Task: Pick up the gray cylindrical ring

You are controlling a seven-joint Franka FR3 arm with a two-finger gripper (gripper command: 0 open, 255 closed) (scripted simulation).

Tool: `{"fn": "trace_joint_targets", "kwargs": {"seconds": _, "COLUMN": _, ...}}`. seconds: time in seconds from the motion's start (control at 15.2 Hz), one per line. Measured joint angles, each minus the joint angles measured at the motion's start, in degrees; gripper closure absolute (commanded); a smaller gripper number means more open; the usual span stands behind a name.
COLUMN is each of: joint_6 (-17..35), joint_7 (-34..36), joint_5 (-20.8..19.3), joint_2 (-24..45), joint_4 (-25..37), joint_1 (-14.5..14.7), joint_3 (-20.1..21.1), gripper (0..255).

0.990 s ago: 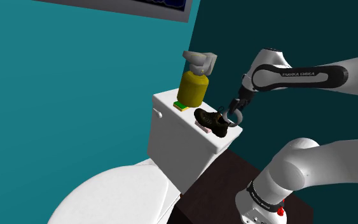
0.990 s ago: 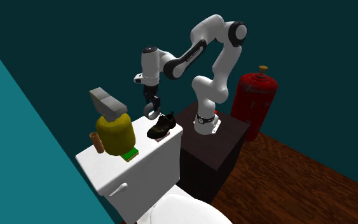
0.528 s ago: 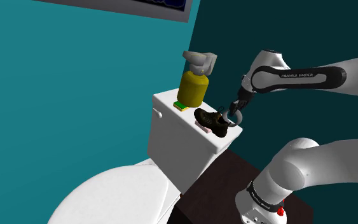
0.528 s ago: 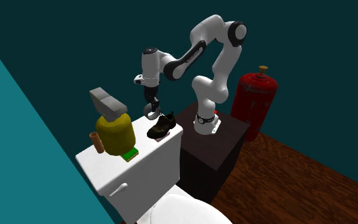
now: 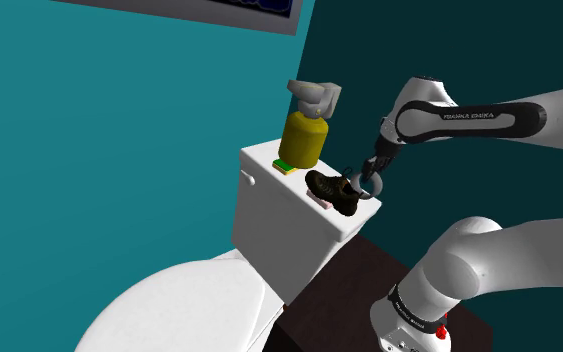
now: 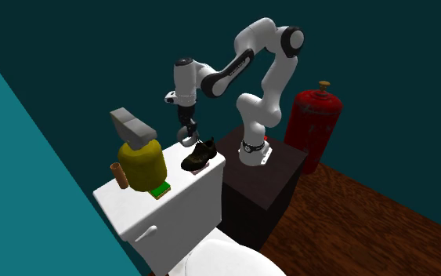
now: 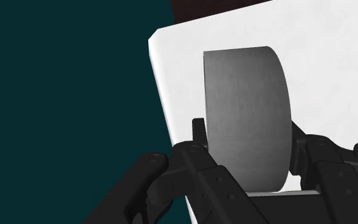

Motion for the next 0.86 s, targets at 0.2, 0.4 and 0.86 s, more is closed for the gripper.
{"fn": "trace_joint_targets", "kwargs": {"seconds": 0.2, "joint_6": -2.6, "joint_7": -0.1, "joint_5": 0.5, "joint_2": -0.9, "joint_4": 1.5, "joint_1": 0.1, "joint_3": 0.6, "gripper": 255}}
{"fn": "trace_joint_targets", "kwargs": {"seconds": 0.4, "joint_6": -5.2, "joint_7": -0.2, "joint_5": 1.0, "joint_2": -1.7, "joint_4": 3.3, "joint_1": 0.2, "joint_3": 1.2, "gripper": 255}}
{"fn": "trace_joint_targets", "kwargs": {"seconds": 0.86, "joint_6": -10.7, "joint_7": -0.4, "joint_5": 2.2, "joint_2": -2.6, "joint_4": 8.0, "joint_1": 0.6, "joint_3": 2.5, "gripper": 255}}
